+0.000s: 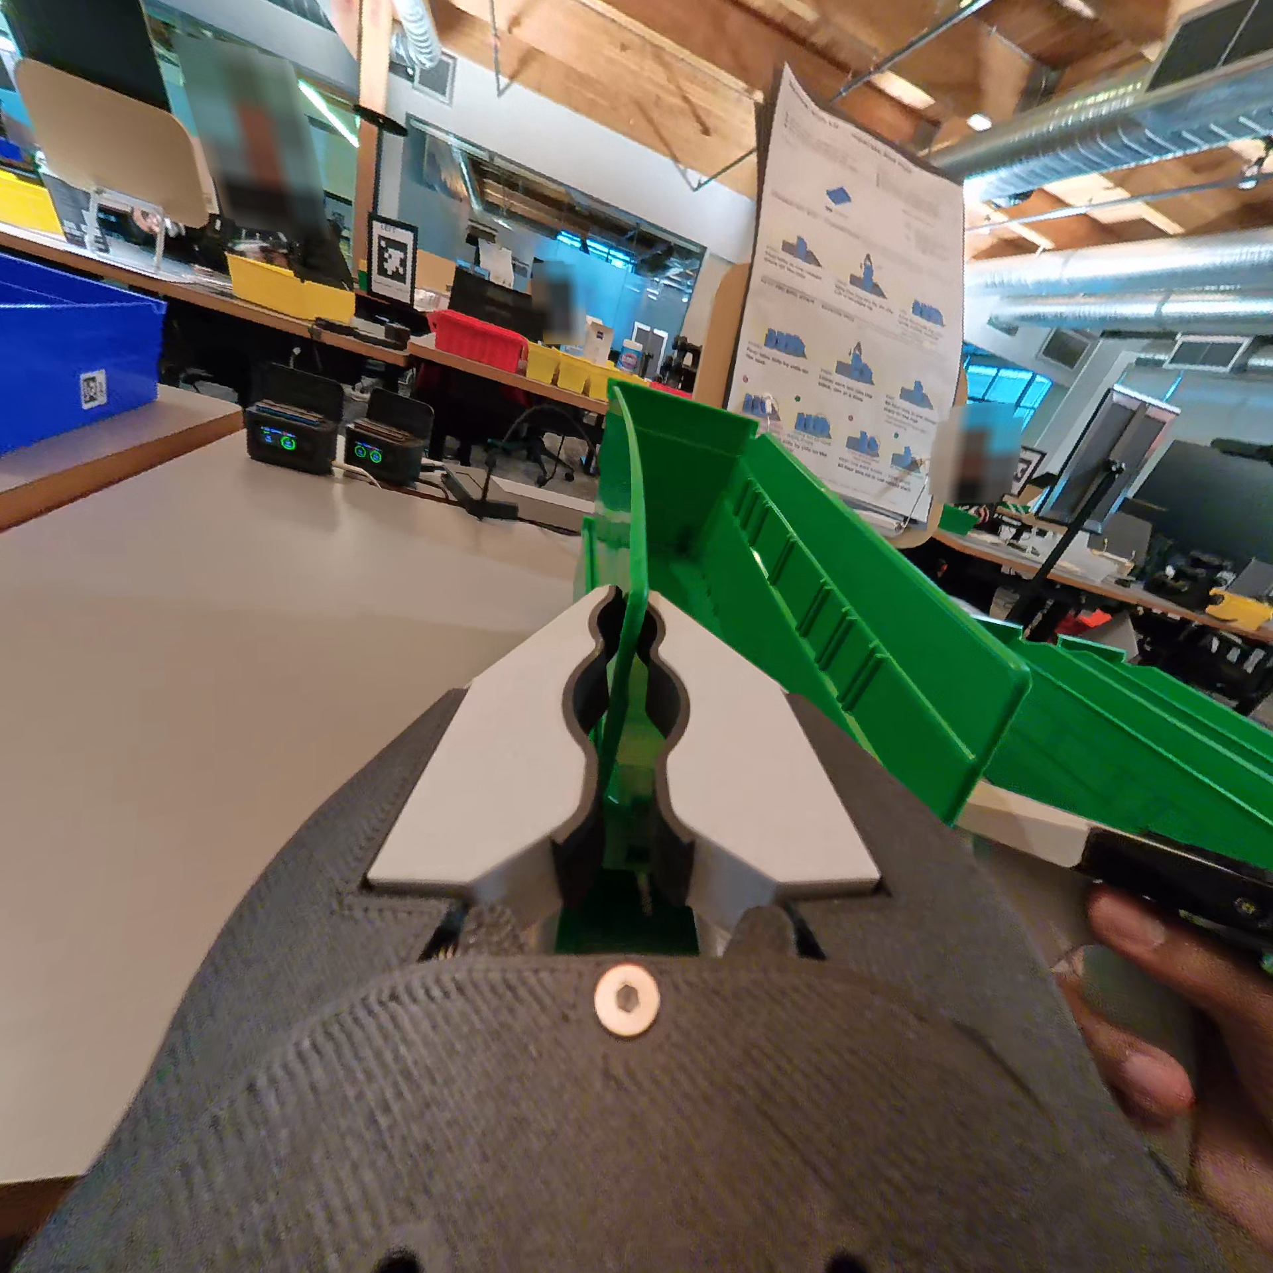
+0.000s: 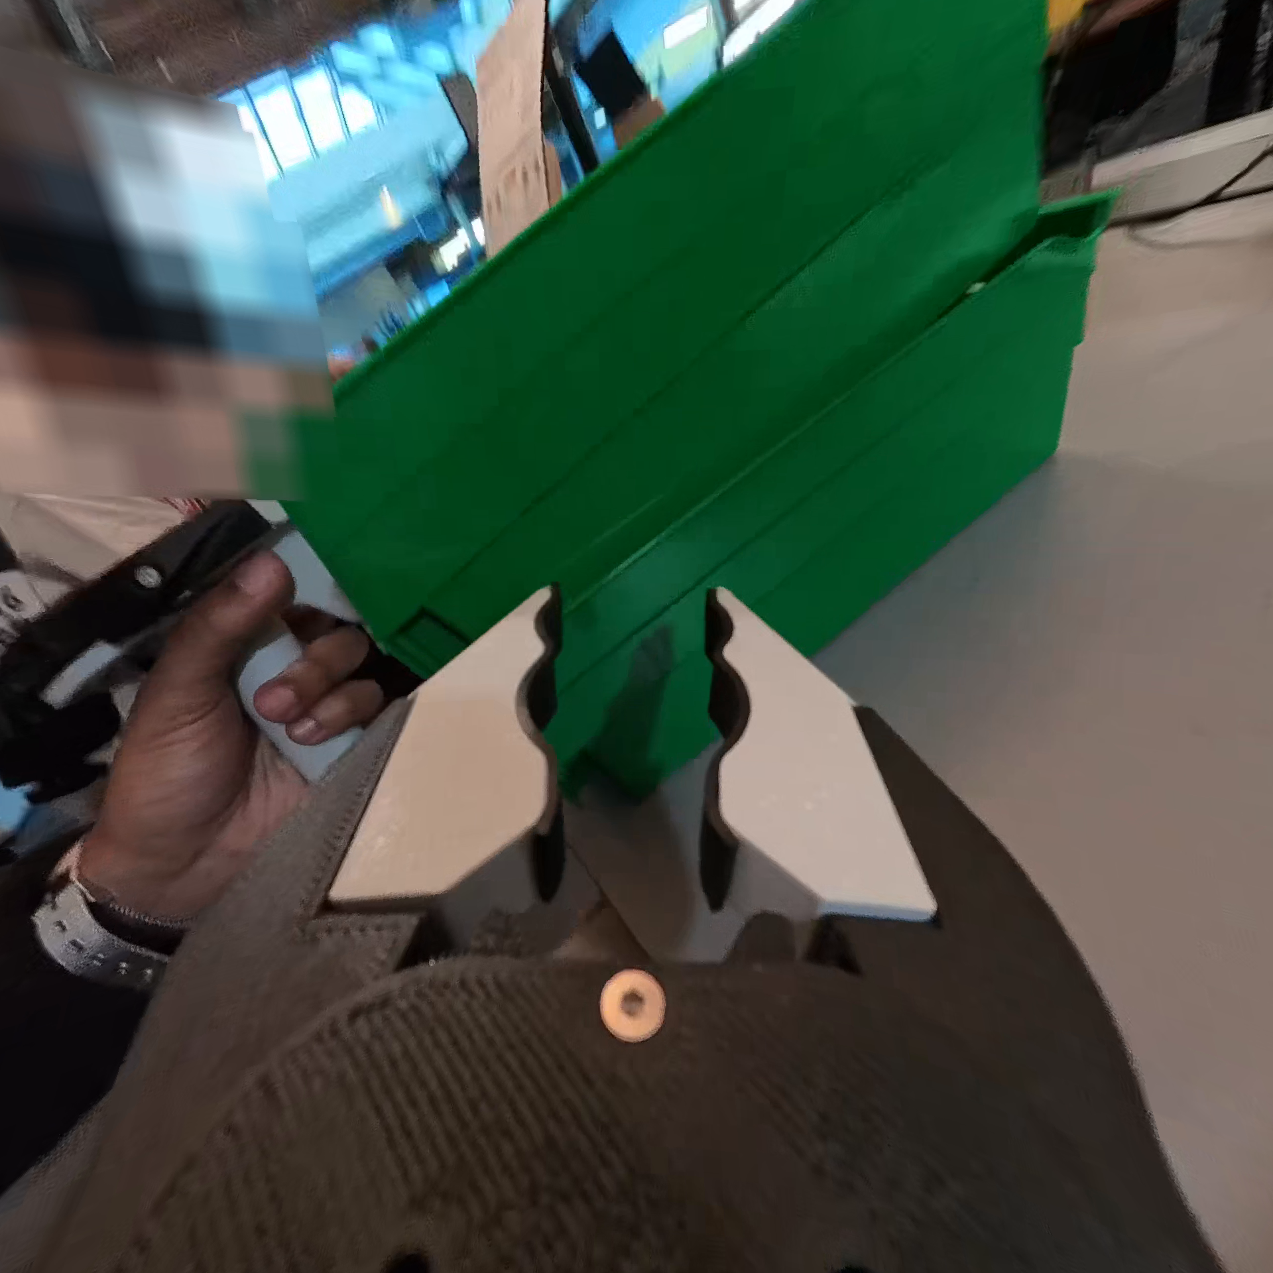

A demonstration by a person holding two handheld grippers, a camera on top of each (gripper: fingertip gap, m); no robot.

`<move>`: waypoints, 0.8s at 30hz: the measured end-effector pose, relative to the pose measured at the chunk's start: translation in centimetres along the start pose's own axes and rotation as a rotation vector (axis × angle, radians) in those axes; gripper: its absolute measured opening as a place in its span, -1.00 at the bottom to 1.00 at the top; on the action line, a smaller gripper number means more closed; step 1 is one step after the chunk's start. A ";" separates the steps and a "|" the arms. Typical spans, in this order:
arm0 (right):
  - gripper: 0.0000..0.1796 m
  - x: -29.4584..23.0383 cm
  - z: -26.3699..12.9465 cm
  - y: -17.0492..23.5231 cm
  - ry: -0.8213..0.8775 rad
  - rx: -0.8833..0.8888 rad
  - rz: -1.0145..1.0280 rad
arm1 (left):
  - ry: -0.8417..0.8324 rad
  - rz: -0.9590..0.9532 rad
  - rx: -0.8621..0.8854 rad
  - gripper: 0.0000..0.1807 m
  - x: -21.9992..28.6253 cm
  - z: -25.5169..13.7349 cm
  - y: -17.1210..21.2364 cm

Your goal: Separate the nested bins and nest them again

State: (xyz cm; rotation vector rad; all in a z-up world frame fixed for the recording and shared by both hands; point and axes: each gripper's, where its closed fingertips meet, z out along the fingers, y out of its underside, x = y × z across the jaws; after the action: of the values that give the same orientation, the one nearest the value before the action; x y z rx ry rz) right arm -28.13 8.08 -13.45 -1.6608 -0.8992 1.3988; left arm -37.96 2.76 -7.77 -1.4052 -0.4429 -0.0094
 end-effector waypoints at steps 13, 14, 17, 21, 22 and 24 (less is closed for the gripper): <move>-0.21 -3.3 0.6 1.5 -0.045 -0.042 -0.164 | -0.008 -0.034 0.155 -1.00 0.0 -1.9 -6.9; -0.17 -3.5 0.8 2.0 -0.026 -0.066 -0.220 | -0.008 -0.041 0.162 -1.00 -0.1 -2.0 -7.3; -0.40 -3.4 1.5 2.8 0.051 -0.110 -0.322 | -0.002 -0.056 0.170 -0.99 -0.2 -2.2 -8.2; -0.64 -3.7 2.2 3.2 0.036 -0.117 -0.333 | 0.013 -0.073 0.204 -0.98 -0.4 -2.8 -9.6; -0.64 -3.9 2.4 3.2 0.024 -0.118 -0.337 | 0.010 -0.079 0.220 -0.98 -0.6 -3.0 -10.1; -0.72 -4.8 2.5 3.6 -0.033 -0.131 -0.352 | 0.005 -0.088 0.246 -0.98 -1.0 -3.5 -11.2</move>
State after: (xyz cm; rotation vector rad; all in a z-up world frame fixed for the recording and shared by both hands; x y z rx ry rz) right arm -31.22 2.54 -14.82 -1.4867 -1.2573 1.1492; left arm -40.82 -2.78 2.16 -1.1436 -0.4844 -0.0286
